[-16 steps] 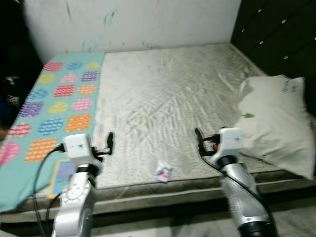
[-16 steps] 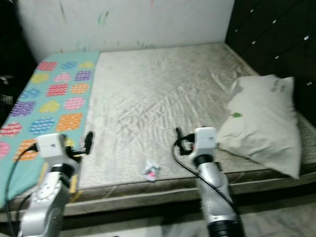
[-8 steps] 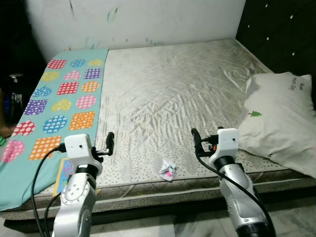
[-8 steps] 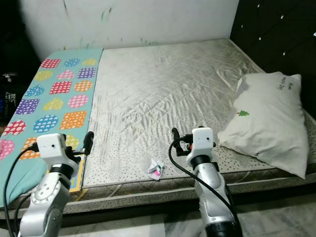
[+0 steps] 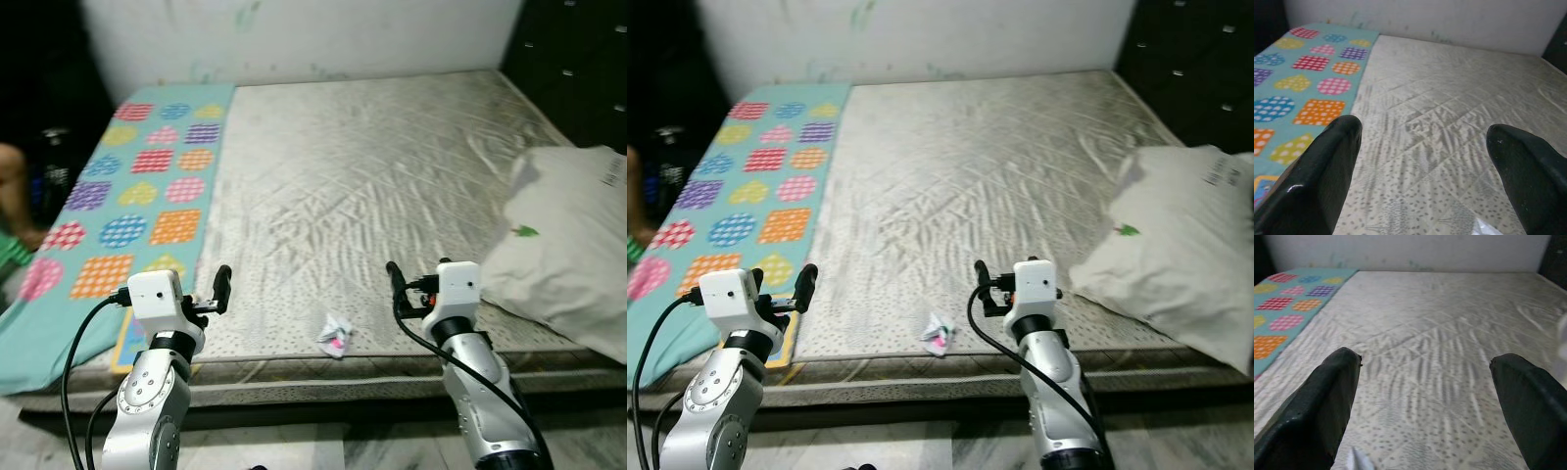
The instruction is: Clean up the room
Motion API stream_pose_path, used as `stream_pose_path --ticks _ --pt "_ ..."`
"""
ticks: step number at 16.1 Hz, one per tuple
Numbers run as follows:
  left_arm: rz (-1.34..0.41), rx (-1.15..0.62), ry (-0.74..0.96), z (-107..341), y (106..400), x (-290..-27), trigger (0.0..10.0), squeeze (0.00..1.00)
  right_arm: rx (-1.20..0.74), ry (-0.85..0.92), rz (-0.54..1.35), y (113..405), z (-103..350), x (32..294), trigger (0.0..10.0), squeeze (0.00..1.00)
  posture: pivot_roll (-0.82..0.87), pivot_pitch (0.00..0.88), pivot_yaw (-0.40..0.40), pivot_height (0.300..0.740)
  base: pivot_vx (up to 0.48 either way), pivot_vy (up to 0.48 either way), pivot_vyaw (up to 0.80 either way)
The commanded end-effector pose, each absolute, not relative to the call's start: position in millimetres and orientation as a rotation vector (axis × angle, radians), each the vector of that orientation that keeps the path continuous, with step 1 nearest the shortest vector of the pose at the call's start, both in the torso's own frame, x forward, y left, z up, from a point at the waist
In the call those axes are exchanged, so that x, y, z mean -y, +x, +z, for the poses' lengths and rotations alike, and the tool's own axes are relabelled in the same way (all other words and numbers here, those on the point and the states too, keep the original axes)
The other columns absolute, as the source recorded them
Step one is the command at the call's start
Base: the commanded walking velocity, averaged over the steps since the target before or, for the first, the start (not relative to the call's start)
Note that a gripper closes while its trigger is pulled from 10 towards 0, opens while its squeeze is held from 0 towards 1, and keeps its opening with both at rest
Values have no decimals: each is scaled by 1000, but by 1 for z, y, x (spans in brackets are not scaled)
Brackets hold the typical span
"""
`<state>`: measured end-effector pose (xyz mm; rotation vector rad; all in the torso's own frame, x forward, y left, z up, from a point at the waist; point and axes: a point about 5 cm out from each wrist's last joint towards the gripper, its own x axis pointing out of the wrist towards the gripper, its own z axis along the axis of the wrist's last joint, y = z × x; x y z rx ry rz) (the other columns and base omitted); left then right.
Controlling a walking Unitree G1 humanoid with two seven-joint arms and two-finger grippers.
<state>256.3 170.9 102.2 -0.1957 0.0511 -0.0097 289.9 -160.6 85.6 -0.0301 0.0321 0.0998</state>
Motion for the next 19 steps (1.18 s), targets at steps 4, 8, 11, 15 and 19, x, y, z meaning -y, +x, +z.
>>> stream_pose_path --ticks 4,8,11,15,19 --pt "-26 -54 -192 105 253 -172 10000 0 -28 -8 83 290 91 163 10000 0 -131 92 58 740 0 0 0" --pt "-36 -58 -203 105 252 -168 10000 0 -13 -4 64 289 94 167 10000 0 -142 82 53 740 191 0 0" --pt "-41 -60 -207 105 254 -166 10000 0 -22 -2 48 289 93 170 10000 0 -147 69 47 740 259 0 0" --pt "-49 -54 -209 107 257 -166 10000 0 -18 1 44 294 95 169 10000 0 -149 73 56 740 280 0 0" --pt "-57 -52 -211 107 258 -165 10000 0 -11 -5 51 295 97 168 10000 0 -149 78 57 740 314 0 0"
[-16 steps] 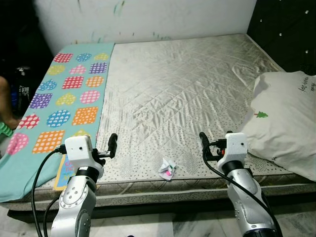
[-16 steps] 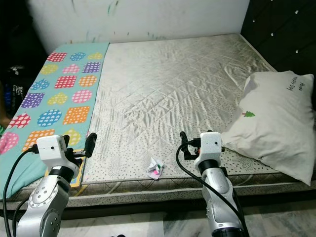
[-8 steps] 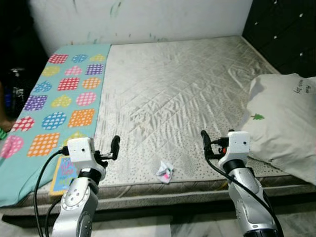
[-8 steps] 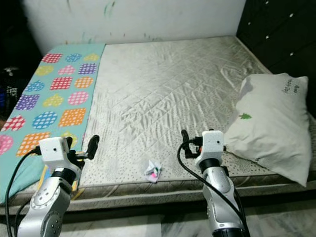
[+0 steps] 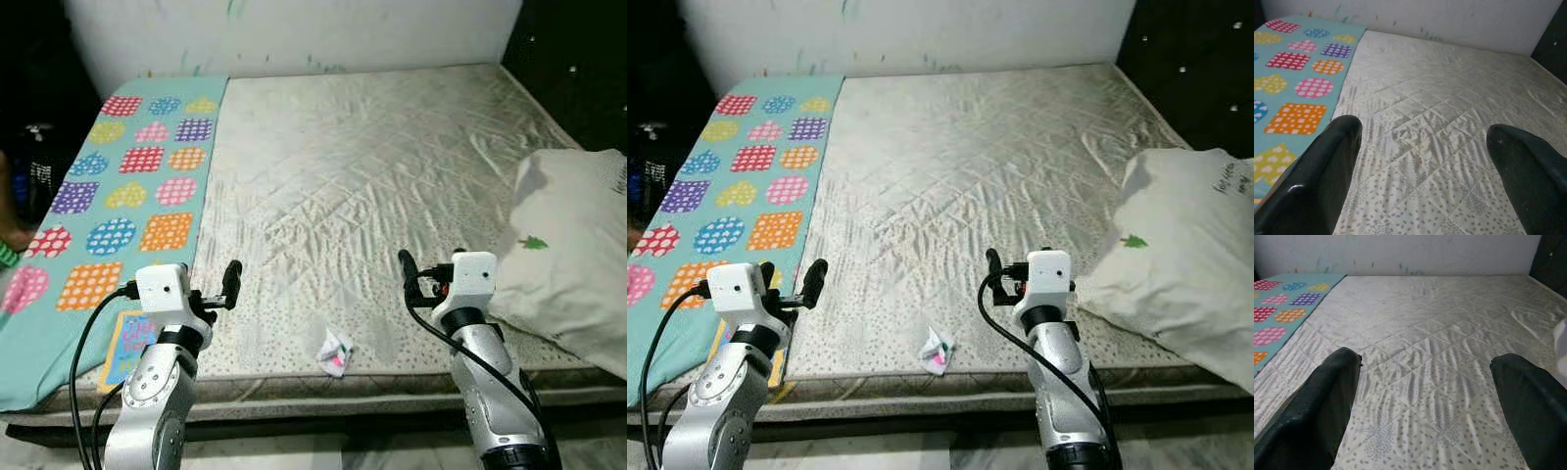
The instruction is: Clean up the room
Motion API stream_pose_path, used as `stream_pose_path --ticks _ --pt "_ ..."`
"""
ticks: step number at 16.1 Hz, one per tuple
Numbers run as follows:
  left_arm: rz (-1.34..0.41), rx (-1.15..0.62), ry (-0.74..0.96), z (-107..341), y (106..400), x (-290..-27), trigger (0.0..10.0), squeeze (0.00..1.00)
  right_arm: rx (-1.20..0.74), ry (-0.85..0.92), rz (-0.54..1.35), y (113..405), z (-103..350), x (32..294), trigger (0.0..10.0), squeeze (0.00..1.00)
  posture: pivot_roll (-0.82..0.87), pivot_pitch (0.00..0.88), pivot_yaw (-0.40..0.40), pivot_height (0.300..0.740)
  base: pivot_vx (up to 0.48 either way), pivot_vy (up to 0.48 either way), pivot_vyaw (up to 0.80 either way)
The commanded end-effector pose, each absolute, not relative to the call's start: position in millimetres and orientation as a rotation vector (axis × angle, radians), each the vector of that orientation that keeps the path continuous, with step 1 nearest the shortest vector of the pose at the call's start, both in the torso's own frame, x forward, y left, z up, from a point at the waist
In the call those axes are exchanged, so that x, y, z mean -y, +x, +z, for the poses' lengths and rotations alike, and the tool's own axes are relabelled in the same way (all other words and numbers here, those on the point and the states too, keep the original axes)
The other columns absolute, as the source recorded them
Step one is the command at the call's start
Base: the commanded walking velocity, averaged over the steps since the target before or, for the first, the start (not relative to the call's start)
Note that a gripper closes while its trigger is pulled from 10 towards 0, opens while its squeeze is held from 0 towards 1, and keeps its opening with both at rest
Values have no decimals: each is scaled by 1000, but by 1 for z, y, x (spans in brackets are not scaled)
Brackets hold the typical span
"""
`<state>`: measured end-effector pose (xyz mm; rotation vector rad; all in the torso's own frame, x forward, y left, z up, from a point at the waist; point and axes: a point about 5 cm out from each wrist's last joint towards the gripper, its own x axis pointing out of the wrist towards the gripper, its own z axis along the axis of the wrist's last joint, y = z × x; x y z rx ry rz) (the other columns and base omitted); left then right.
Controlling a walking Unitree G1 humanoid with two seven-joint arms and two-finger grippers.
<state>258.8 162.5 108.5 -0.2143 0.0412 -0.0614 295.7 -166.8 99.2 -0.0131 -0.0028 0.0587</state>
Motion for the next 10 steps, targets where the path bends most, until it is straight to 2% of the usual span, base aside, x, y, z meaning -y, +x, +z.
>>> stream_pose_path --ticks 1,5,10 --pt "-58 -56 -210 107 257 -164 10000 0 -11 -5 51 295 97 168 10000 0 -149 79 57 740 281 0 0" --pt "-67 -56 -213 107 257 -162 10000 0 -13 -5 48 295 96 168 10000 0 -149 80 58 740 279 0 0" --pt "-61 -66 -204 105 256 -163 10000 0 -17 -10 43 294 95 170 10000 0 -150 87 56 740 52 0 0"
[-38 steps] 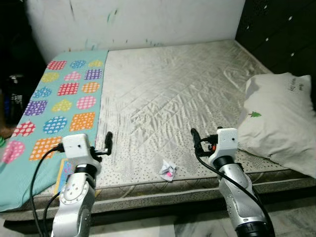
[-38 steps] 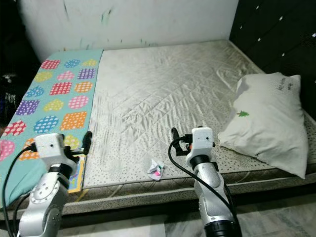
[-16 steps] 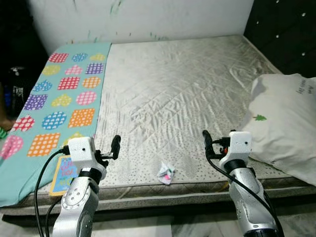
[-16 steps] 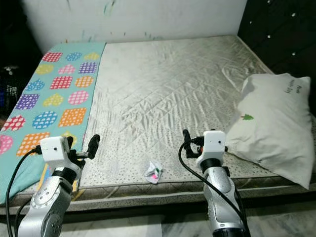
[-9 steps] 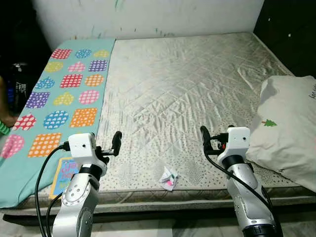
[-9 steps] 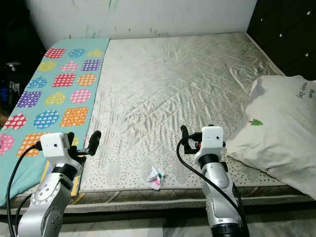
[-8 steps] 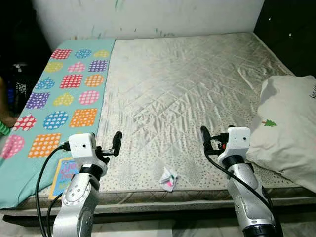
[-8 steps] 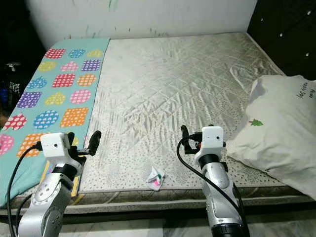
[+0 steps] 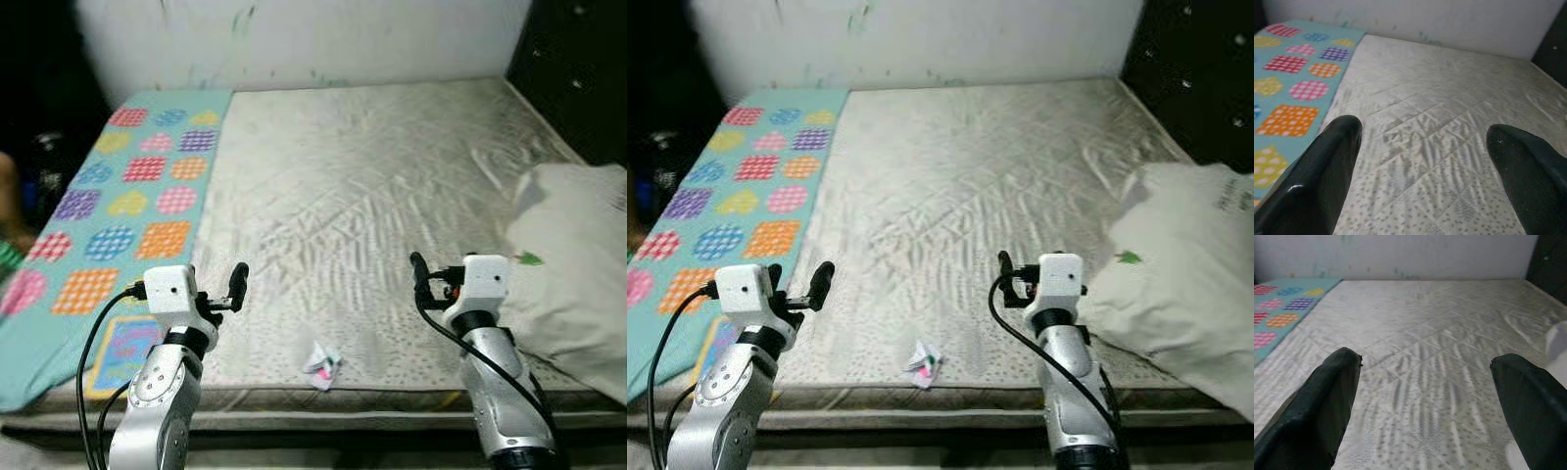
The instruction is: Clean up the room
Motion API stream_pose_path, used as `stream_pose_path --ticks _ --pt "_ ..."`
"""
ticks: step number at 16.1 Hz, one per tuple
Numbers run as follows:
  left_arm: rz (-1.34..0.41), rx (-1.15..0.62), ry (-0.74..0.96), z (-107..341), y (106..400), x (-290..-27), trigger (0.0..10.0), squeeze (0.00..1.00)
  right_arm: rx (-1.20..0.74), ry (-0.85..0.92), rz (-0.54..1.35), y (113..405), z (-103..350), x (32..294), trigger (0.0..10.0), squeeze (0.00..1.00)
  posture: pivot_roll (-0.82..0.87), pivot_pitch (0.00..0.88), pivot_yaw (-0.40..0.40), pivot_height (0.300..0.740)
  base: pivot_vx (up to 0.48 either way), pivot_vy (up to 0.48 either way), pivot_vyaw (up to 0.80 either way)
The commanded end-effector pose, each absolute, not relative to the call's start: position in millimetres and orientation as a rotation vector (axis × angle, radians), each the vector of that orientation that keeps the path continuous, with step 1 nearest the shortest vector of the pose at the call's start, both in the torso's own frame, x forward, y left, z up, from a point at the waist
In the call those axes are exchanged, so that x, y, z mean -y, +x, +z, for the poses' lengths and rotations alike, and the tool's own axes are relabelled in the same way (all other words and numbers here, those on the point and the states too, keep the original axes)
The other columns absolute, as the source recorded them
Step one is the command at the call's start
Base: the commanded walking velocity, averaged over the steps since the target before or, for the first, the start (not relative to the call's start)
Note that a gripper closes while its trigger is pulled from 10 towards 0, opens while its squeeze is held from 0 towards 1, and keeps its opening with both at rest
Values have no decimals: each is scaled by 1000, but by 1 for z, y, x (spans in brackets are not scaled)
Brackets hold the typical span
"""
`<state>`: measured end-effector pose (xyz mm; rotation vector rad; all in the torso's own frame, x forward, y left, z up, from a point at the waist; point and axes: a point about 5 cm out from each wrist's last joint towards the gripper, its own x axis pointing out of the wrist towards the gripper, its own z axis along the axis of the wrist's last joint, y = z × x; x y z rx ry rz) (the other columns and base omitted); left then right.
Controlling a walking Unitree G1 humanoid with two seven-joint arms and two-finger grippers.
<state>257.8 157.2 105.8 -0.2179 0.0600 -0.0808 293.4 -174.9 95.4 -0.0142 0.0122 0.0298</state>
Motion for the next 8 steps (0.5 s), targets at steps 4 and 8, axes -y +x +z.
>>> stream_pose_path --ticks 4,8 --pt "-55 -74 -199 104 255 -163 10000 0 -15 -8 43 294 96 171 10000 0 -147 92 53 740 0 0 0" --pt "-45 -76 -190 104 254 -163 10000 0 -19 -1 42 293 95 172 10000 0 -140 99 47 740 0 0 0"
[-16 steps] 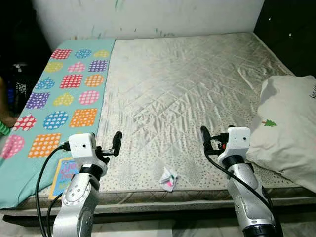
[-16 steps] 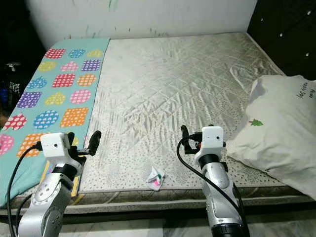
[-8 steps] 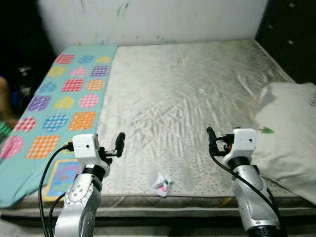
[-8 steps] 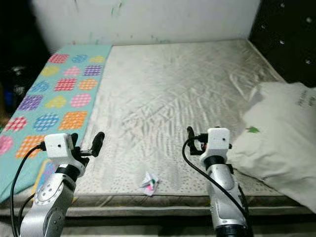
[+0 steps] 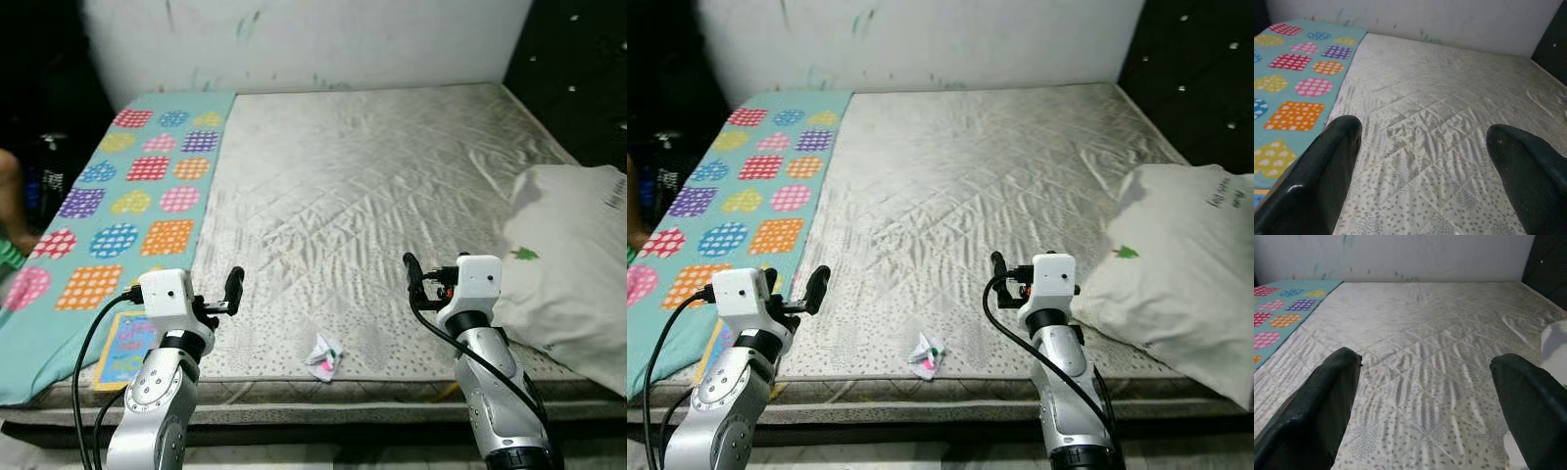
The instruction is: Clean up the room
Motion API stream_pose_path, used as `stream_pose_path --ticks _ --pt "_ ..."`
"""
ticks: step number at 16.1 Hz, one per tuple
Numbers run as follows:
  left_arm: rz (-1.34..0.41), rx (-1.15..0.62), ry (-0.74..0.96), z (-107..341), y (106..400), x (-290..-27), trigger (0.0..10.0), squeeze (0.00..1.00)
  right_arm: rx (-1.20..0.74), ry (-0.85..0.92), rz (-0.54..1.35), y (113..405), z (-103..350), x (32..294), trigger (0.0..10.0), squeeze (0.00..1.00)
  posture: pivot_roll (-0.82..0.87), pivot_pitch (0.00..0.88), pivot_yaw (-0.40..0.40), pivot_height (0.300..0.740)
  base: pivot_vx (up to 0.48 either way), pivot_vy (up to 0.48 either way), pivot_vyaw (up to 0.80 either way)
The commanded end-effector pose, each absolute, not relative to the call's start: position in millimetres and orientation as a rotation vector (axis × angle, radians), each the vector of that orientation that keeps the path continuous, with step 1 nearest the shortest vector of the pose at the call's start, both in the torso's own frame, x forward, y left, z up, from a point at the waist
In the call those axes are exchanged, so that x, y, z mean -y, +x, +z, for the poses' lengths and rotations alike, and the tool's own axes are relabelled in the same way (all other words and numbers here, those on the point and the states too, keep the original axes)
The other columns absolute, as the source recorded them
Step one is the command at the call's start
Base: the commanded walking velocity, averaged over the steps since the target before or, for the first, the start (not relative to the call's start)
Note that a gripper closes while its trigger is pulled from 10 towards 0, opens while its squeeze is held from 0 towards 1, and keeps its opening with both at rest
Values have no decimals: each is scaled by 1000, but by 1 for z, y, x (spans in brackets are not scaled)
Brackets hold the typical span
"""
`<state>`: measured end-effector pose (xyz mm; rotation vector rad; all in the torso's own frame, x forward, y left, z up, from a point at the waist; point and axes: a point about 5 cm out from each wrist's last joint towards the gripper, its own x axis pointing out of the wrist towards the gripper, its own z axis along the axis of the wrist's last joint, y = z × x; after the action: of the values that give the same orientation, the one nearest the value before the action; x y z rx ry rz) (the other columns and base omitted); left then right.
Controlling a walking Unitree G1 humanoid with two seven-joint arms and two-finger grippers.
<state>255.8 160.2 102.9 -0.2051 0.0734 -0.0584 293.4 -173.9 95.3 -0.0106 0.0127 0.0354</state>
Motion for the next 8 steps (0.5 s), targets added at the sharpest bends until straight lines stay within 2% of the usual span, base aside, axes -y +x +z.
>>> stream_pose_path --ticks 1,8 --pt "-40 -75 -188 104 254 -163 10000 0 -19 -2 43 293 95 172 10000 0 -139 100 45 740 0 0 0" --pt "-16 -77 -175 103 252 -166 10000 0 -24 -2 80 291 94 167 10000 0 -138 105 39 740 0 0 0"
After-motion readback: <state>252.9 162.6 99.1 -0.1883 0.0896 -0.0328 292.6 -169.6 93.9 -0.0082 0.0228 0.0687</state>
